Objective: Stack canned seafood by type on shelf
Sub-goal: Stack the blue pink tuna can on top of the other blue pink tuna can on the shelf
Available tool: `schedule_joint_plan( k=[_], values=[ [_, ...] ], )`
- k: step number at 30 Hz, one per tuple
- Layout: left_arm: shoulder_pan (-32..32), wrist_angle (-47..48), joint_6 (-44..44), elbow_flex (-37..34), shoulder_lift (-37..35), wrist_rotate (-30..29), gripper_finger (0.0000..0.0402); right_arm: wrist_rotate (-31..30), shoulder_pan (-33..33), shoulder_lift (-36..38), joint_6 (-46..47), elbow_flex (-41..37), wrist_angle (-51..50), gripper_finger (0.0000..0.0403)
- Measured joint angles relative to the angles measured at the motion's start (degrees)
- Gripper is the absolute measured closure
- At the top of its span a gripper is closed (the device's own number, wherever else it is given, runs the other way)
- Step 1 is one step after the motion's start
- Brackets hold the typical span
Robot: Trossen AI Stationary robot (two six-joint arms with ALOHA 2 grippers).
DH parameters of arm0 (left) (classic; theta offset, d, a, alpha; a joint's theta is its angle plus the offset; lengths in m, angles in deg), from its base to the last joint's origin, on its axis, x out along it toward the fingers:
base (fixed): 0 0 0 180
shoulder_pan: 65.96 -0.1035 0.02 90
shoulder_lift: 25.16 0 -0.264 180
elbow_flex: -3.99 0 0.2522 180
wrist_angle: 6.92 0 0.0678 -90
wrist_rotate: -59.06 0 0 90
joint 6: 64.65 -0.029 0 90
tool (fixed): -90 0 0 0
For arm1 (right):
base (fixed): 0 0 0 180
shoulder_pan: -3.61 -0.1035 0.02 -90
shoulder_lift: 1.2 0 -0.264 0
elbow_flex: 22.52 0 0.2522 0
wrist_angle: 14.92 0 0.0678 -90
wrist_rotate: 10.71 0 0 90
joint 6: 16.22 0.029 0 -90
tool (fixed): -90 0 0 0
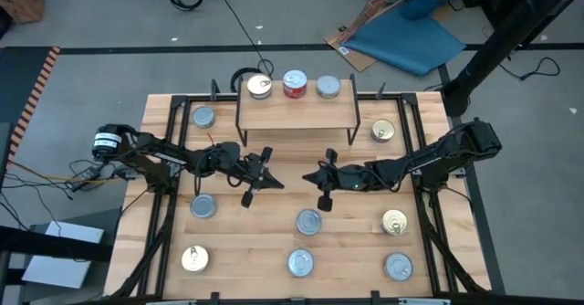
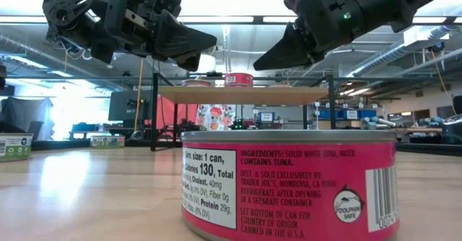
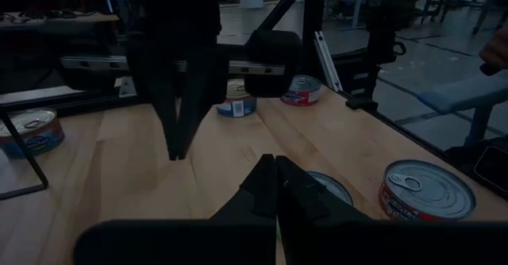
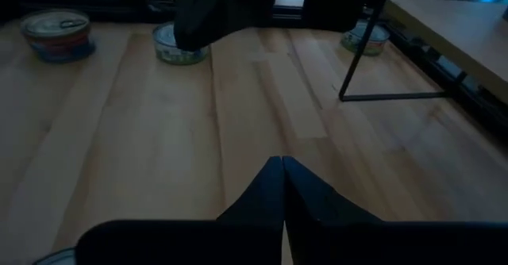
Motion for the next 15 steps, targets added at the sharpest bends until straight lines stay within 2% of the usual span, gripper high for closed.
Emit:
schedule_joint_plan(
  k=[15],
  values=[
    [0.0, 0.02, 0.0, 0.0, 0.0, 0.01, 0.0401, 0.38, -0.28, 0.0, 1.91, 0.01, -1.44, 0.0393]
  ],
)
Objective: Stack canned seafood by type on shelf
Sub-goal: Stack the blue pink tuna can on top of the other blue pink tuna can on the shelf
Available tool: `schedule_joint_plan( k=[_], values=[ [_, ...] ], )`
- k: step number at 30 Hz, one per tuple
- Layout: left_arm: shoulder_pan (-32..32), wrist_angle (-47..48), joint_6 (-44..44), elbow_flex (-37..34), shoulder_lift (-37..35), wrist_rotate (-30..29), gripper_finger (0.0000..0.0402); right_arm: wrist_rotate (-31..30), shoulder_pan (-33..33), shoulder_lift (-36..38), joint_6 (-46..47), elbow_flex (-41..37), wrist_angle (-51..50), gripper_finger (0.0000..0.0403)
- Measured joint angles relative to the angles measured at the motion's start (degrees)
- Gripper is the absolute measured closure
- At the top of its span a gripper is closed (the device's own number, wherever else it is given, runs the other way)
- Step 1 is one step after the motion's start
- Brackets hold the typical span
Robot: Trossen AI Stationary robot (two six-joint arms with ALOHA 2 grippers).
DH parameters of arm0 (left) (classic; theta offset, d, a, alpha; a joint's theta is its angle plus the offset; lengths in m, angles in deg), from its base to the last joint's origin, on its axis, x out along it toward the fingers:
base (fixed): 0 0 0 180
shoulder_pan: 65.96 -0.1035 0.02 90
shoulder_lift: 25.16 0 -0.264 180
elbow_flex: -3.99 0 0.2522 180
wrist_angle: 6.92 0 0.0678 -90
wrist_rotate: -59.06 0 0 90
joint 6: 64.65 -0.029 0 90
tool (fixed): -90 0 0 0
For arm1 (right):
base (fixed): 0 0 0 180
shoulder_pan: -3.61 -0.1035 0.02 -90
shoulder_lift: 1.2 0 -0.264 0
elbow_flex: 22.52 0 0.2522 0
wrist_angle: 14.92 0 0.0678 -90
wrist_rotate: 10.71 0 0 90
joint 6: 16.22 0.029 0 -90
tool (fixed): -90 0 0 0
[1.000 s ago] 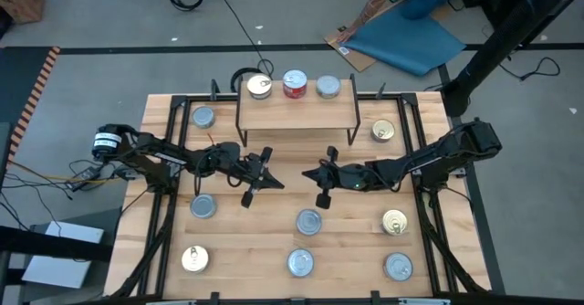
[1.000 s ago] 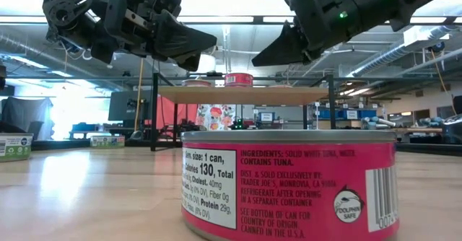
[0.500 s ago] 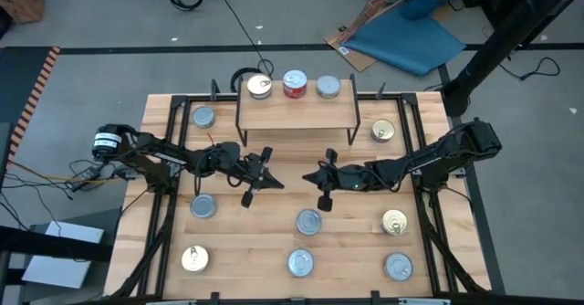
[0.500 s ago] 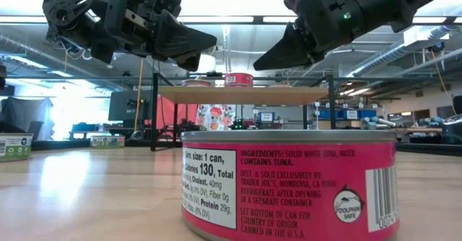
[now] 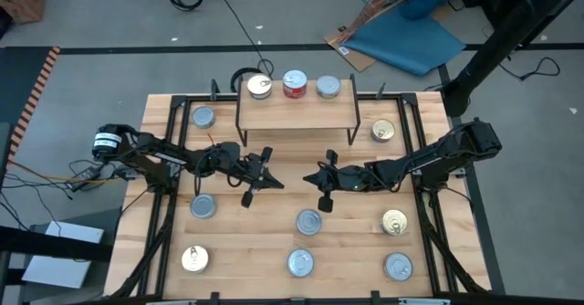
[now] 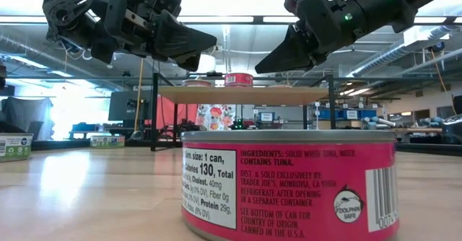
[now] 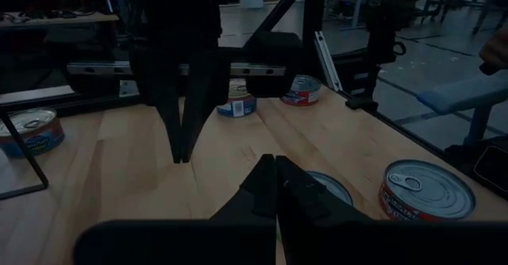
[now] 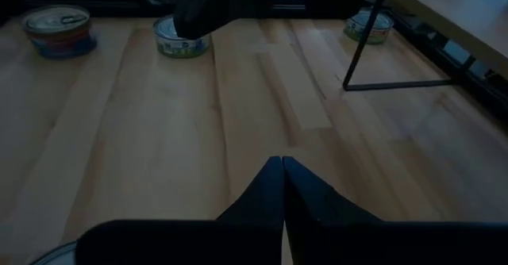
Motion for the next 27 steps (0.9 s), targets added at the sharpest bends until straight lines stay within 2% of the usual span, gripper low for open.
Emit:
schedule_joint_plan(
  k=[10, 20, 27],
  values=[
    [0.02, 0.31, 0.2, 0.0, 0.0, 0.75, 0.0401, 5.78, 0.0, 0.01, 1.92, 0.01, -1.26, 0.0388],
    [0.02, 1.29, -0.3, 0.0, 0.0, 1.66, 0.0401, 11.12, 0.02, 1.86, 3.24, 2.11, -11.53, 0.0388],
    [0.02, 1.54, -0.24, 0.0, 0.0, 1.76, 0.0401, 12.96, -0.45, 1.86, 3.57, 2.87, -14.25, 0.039]
  ],
)
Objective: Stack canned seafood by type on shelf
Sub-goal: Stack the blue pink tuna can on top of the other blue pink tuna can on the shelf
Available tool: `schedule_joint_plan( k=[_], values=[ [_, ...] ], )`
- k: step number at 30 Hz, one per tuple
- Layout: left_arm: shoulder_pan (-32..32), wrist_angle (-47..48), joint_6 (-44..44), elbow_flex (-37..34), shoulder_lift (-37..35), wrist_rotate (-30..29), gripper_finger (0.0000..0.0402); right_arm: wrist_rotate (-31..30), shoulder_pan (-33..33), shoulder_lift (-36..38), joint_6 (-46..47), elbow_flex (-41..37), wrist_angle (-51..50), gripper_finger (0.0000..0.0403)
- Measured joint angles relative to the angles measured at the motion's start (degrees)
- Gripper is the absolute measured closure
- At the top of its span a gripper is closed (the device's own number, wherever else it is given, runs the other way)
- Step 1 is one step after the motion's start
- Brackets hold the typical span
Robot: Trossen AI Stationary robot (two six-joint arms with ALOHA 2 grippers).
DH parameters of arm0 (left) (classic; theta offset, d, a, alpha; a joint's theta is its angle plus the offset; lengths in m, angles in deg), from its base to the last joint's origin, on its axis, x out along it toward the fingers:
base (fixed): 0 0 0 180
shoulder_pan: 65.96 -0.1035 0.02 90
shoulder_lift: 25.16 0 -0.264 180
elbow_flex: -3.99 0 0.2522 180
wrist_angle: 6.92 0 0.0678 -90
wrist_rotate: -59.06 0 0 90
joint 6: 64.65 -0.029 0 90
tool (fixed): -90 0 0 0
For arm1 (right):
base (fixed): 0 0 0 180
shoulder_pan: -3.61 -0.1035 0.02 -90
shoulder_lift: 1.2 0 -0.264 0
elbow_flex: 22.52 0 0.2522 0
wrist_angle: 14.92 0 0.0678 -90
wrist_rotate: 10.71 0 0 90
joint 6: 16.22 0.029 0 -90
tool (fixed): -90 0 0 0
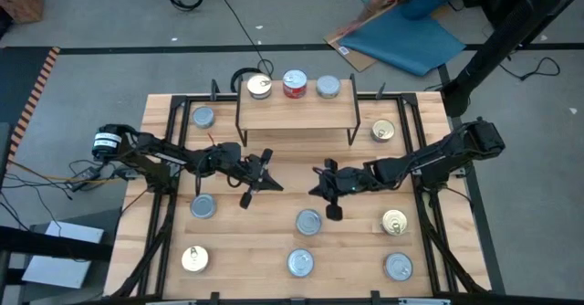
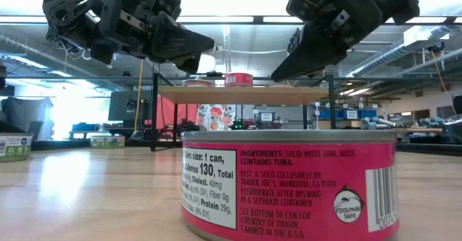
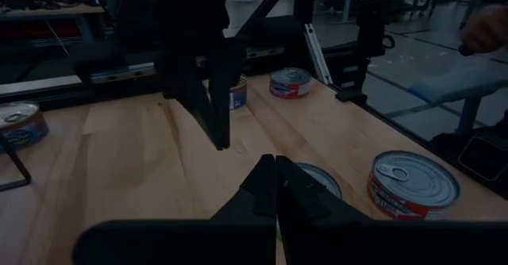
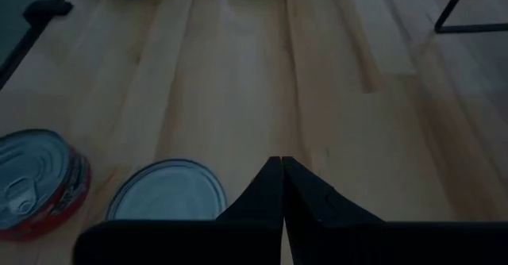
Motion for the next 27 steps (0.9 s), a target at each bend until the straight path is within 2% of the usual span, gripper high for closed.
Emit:
schedule_joint_plan(
  k=[12, 16, 18, 27],
  values=[
    [0.35, 0.93, 3.5, 0.0, 0.0, 7.85, 0.0401, 0.0, -2.06, -0.02, 1.57, 0.0, -1.69, 0.039],
    [1.63, 5.11, 2.81, 0.0, -0.84, 8.08, 0.0401, -0.08, -2.75, -0.02, 2.39, 0.0, -1.7, 0.0391],
    [2.34, 8.07, 2.05, 0.0, -1.98, 7.6, 0.0401, -0.09, -3.02, -0.02, 3.03, 0.0, -1.73, 0.039],
    [6.91, 23.8, 0.12, 0.02, -9.65, -1.2, 0.0401, -0.24, -4.08, -0.02, 3.08, 0.0, -1.67, 0.0391]
  ],
)
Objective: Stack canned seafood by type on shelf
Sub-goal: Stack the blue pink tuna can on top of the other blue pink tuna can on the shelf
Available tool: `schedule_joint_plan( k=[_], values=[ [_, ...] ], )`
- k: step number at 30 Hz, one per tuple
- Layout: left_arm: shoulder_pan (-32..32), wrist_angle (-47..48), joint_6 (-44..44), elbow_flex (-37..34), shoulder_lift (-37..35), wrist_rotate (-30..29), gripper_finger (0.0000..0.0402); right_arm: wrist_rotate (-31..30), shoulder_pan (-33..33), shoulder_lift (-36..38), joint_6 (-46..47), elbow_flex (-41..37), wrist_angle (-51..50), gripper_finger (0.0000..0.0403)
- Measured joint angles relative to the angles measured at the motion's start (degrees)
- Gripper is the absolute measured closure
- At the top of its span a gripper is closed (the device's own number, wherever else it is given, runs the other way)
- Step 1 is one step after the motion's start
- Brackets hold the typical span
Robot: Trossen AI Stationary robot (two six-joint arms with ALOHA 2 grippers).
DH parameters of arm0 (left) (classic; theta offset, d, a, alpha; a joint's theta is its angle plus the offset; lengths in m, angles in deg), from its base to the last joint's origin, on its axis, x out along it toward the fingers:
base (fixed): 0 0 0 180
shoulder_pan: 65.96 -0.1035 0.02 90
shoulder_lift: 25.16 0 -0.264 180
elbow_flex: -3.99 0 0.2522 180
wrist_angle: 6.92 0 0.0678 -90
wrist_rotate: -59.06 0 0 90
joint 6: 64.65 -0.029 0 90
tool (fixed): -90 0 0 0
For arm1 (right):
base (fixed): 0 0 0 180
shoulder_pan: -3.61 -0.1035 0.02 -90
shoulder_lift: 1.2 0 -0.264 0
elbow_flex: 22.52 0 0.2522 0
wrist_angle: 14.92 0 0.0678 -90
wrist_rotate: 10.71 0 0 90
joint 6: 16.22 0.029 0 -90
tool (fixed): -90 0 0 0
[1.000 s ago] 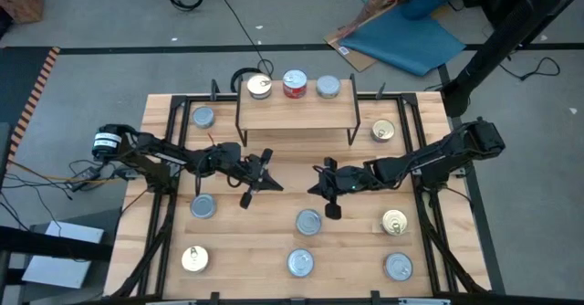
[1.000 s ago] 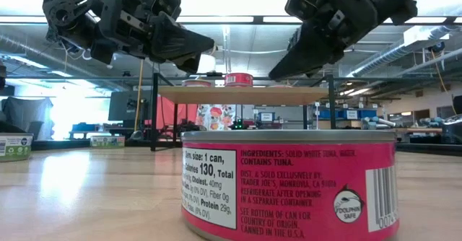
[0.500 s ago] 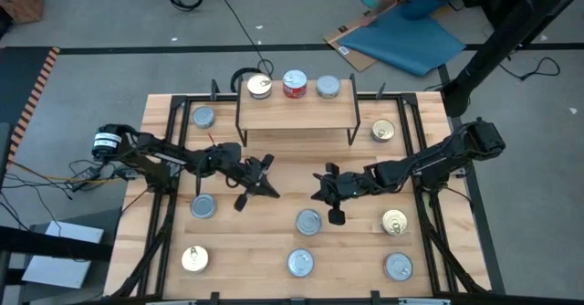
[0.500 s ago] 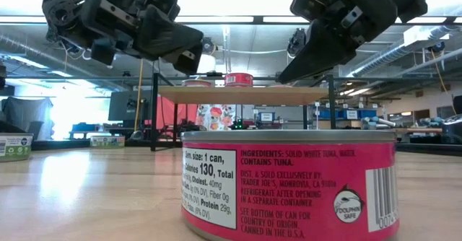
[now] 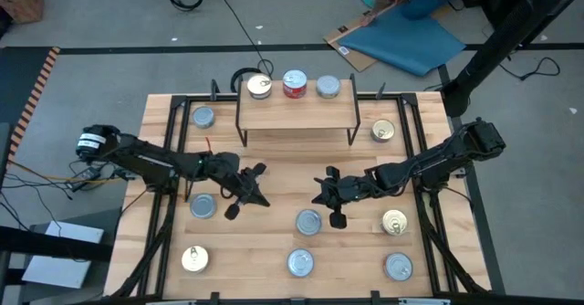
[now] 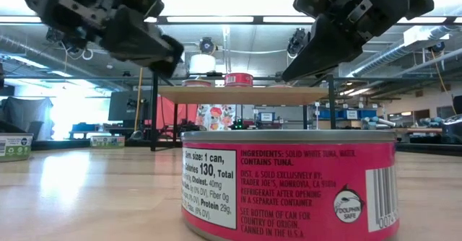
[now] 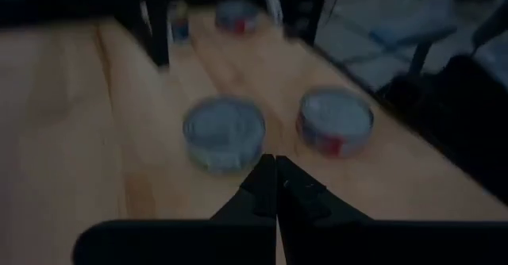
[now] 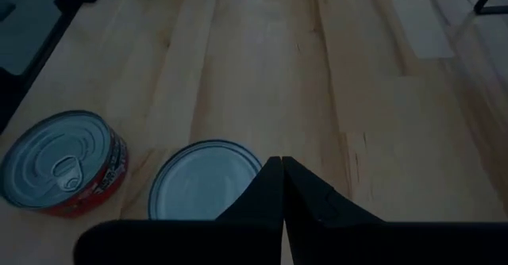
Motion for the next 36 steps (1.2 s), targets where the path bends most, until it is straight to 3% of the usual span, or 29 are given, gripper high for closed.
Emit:
schedule_joint_plan(
  k=[6, 20, 29, 36],
  values=[
    [4.64, 9.6, 0.25, -0.02, -3.95, -6.68, 0.0401, 0.0, -0.23, 0.0, -0.61, 0.0, -0.56, 0.0389],
    [16.52, 19.49, 14.91, 0.1, -5.59, -8.98, 0.0401, -0.02, -0.32, 0.0, -2.62, 0.0, -1.25, 0.0389],
    [22.83, 37.39, 18.77, 9.31, -5.54, -11.49, 0.0401, -0.02, -0.44, 0.0, -2.62, 0.0, -1.31, 0.0389],
    [26.78, 51.85, 27.69, 16.4, -5.5, -9.9, 0.0401, 0.1, -0.43, 0.0, -2.07, 0.0, -3.31, 0.0389]
  ],
)
